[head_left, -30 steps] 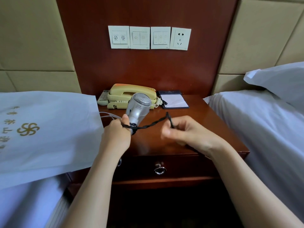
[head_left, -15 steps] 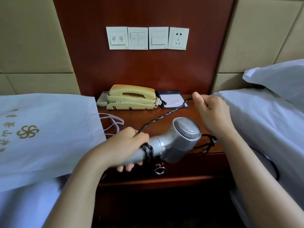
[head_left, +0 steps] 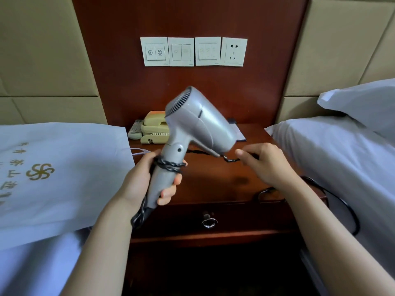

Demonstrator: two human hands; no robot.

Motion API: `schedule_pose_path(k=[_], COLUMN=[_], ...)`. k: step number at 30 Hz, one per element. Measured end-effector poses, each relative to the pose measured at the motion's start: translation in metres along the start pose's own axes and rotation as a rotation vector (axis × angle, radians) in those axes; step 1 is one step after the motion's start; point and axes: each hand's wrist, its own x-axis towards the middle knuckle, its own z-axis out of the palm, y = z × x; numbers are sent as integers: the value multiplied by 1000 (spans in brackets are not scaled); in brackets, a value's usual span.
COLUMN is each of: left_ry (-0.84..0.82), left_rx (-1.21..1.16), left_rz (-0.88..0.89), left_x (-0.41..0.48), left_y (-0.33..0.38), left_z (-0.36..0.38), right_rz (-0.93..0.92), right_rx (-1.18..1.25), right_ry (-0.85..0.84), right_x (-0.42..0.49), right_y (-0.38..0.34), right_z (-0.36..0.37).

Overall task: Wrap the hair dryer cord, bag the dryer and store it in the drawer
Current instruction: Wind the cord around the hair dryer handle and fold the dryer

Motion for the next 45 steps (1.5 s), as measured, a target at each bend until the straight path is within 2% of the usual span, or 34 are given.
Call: schedule_pose_path(k=[5,9,13,19,21,24,29,33,36,40,42,45], left_ry=[85,230,475,619,642,626,546,574,567,550,510,364], left_rx=[-127,-50,251,826,977,1047,1173,1274,1269,1204,940,539], left_rz=[143,176,332,455,489,456,324,401,405,315,237,109], left_x=[3,9,6,2,-2,-2,5,3,2,0,0,-3], left_y=[-8,-7,-15,-20,-22,-25,-30,-30,-29,-29,-28,-28], left_z=[-12,-17,-10,3,10,20,31,28,23,13,13,19], right_rz=[-123,-246,-259,-360,-394,-417,-411,-259,-156,-33,6,35], right_rx=[-137,-217,-98,23,1,7,40,212,297,418,450,399], right_ry=[-43,-100,-217,-33,31,43,-81,-174,-312,-555,-599,-594], right_x=[-10,-16,-16,-13,-12,-14,-21,-16,-12,-15,-14,-11], right_y=[-16,-45,-64,-79,-82,-90,-103,-92,-78,-64,-62,-59], right_z=[0,-5,-13,-12,-11,-8,-2,-19,-30,-32,-30,-29])
